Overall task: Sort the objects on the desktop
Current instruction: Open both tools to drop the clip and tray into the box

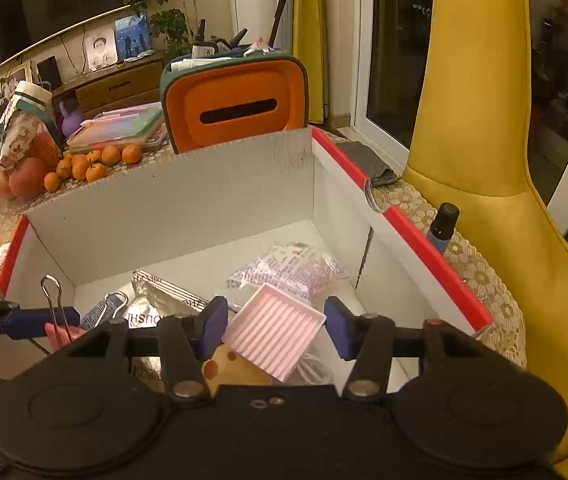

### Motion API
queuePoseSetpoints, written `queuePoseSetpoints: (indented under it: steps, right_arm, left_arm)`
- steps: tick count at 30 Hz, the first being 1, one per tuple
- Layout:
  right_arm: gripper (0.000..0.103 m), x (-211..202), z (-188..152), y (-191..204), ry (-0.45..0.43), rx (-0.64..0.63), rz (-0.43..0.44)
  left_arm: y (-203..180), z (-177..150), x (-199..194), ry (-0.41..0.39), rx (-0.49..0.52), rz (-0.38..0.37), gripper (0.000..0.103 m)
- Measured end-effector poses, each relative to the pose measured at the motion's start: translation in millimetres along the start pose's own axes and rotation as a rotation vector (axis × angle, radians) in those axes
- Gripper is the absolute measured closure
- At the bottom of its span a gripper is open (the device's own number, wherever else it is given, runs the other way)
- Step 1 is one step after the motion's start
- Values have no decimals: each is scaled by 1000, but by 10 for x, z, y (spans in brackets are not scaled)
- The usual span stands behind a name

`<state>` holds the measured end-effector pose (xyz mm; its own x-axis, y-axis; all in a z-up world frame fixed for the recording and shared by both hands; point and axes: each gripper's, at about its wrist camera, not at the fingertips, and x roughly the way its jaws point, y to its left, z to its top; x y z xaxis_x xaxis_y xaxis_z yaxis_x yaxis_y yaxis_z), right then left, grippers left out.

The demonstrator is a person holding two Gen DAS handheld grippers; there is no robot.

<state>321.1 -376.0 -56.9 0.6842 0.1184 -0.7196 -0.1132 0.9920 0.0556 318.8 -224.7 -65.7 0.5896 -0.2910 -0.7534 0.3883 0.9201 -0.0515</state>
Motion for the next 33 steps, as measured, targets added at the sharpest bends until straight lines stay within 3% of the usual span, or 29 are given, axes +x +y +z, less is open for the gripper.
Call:
queuePoseSetpoints:
  steps: [6,11,15,26,33]
  right_arm:
    - [49,-13,1,-2,3,-2,15]
    - [35,-89,5,-11,-12,3,32]
    - [34,-145,23,-21,-17,19,36]
    - [25,-341,21,87,-34,22,72]
    - [24,-495,-2,184,-50,14,106]
  left_arm:
    - [18,-16,-3,3,-2,-3,49]
    - [9,-57,-75,-12,-5,-18,39]
    - [-13,-92,-182,-30,6,-23,35]
    - [45,-260,-550,-83,-46,-53,33]
    - [44,-400,-915,-139,-86,-36,32]
